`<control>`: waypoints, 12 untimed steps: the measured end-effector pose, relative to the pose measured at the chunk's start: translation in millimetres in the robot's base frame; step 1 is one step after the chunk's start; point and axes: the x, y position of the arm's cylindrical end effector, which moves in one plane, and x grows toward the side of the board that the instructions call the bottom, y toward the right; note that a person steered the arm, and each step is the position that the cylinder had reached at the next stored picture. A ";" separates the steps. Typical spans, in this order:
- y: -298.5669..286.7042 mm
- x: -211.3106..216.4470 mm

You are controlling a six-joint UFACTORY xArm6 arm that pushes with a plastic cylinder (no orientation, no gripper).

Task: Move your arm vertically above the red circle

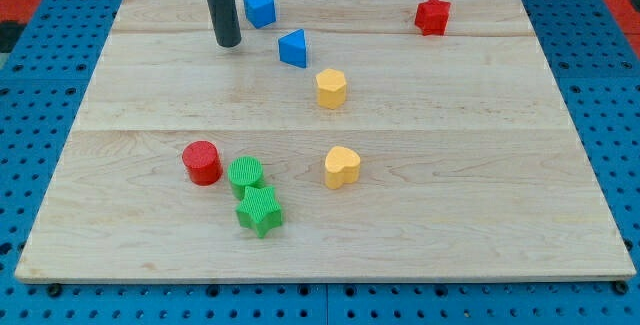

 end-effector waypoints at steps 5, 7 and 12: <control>-6.9 0.0; -12.4 0.0; -38.8 0.0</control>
